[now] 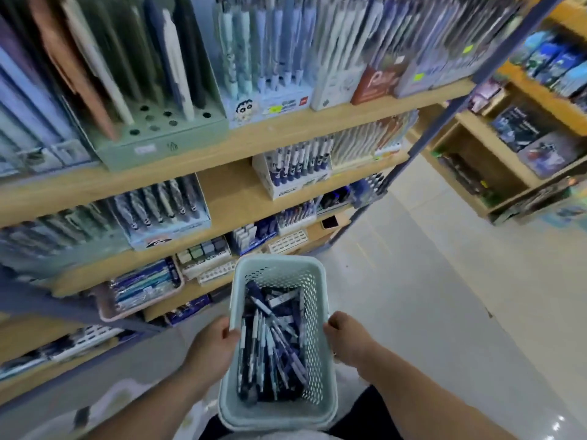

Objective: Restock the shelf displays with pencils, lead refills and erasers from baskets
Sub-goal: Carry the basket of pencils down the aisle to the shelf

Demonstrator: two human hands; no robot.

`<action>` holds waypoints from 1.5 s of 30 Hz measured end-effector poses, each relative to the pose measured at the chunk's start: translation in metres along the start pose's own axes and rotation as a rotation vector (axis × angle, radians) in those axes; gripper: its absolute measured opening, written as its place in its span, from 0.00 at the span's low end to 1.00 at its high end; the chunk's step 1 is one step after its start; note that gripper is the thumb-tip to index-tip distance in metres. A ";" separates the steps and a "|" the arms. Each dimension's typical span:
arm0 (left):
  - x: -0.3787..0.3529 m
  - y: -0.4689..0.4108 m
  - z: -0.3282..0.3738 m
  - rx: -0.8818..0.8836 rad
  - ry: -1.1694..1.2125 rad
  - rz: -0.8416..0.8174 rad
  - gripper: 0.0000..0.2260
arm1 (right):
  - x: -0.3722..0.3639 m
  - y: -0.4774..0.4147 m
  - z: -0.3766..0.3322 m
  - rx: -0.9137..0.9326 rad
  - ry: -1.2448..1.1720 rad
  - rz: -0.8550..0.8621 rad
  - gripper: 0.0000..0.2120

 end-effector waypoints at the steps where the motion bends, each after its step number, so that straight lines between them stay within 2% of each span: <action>1: -0.002 -0.007 -0.006 0.010 -0.010 0.024 0.07 | -0.001 -0.011 -0.004 0.014 0.026 -0.024 0.08; 4: -0.010 -0.026 -0.023 0.039 -0.023 0.100 0.05 | -0.009 -0.049 -0.013 0.037 0.125 -0.107 0.09; 7: -0.016 -0.052 -0.045 0.075 -0.017 0.194 0.14 | -0.027 -0.103 -0.007 0.082 0.118 -0.210 0.08; 9: -0.023 -0.069 -0.062 0.101 0.009 0.263 0.16 | -0.045 -0.148 0.009 0.111 0.109 -0.294 0.07; 14: -0.051 -0.106 -0.119 0.248 0.063 0.409 0.15 | -0.077 -0.213 -0.005 0.220 0.196 -0.402 0.06; 17: -0.065 -0.131 -0.154 0.318 0.040 0.441 0.15 | -0.105 -0.254 -0.005 0.260 0.222 -0.467 0.06; 20: -0.075 -0.161 -0.193 0.363 0.006 0.451 0.15 | -0.138 -0.292 0.000 0.300 0.297 -0.457 0.06; 23: -0.085 -0.197 -0.239 0.422 0.005 0.388 0.12 | -0.174 -0.327 0.011 0.377 0.398 -0.431 0.06; 27: -0.101 -0.250 -0.294 0.441 -0.063 0.278 0.09 | -0.224 -0.380 0.032 0.441 0.531 -0.448 0.14; 32: -0.127 -0.320 -0.357 0.496 0.003 0.205 0.13 | -0.274 -0.452 0.056 0.443 0.505 -0.438 0.16; 37: -0.151 -0.371 -0.400 0.568 0.254 0.256 0.10 | -0.311 -0.513 0.067 0.496 0.581 -0.409 0.15; 41: -0.162 -0.406 -0.412 0.506 0.216 0.290 0.11 | -0.331 -0.549 0.077 0.537 0.607 -0.322 0.04; 45: -0.174 -0.420 -0.430 0.438 0.125 0.403 0.07 | -0.341 -0.558 0.088 0.529 0.595 -0.284 0.04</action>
Point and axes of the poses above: each hand's wrist, its own y-axis away from the middle knuckle, its own x-axis out of the back of the hand, z = x × y, the point moved 3 cm from there along -y, towards the middle knuckle, and after that the axes turned 4 degrees about y, right-handed, at the moved point
